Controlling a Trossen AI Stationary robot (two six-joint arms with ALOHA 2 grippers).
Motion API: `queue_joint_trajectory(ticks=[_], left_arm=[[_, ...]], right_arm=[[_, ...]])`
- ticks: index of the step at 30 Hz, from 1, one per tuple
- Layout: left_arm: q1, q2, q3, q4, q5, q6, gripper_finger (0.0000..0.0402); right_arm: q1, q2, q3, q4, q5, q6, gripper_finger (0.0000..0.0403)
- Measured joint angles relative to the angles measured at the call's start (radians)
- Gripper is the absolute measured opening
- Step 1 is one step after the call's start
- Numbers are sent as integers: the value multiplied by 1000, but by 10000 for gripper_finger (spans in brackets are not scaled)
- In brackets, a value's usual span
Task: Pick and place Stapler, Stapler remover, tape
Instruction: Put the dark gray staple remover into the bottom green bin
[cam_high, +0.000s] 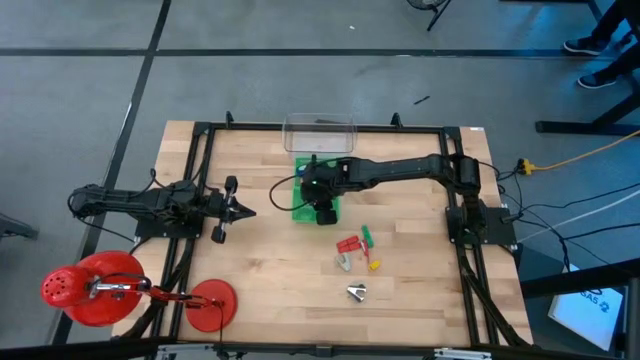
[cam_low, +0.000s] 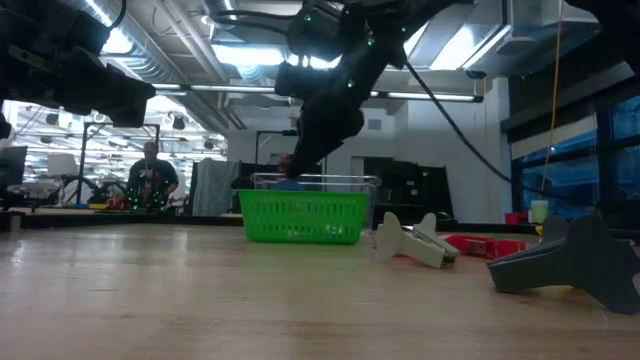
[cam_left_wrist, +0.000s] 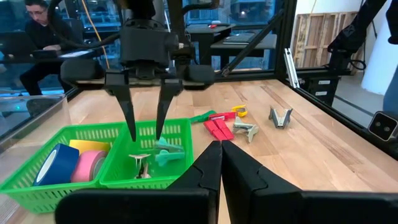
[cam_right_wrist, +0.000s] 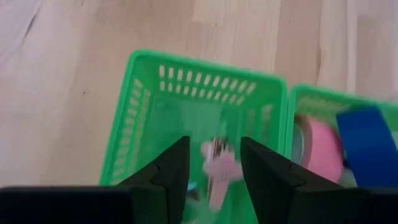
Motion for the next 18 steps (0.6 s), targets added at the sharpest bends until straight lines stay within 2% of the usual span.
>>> queue_joint_trajectory(ticks=[4, 11, 18], left_arm=[[0, 0, 0, 0, 0, 0, 6], [0, 0, 0, 0, 0, 0, 6], [0, 0, 0, 0, 0, 0, 7]], right_arm=[[8, -1, 93, -169, -58, 7, 159], [51, -2, 254, -310, -163, 65, 165], [147, -2, 273, -353, -176, 127, 165]])
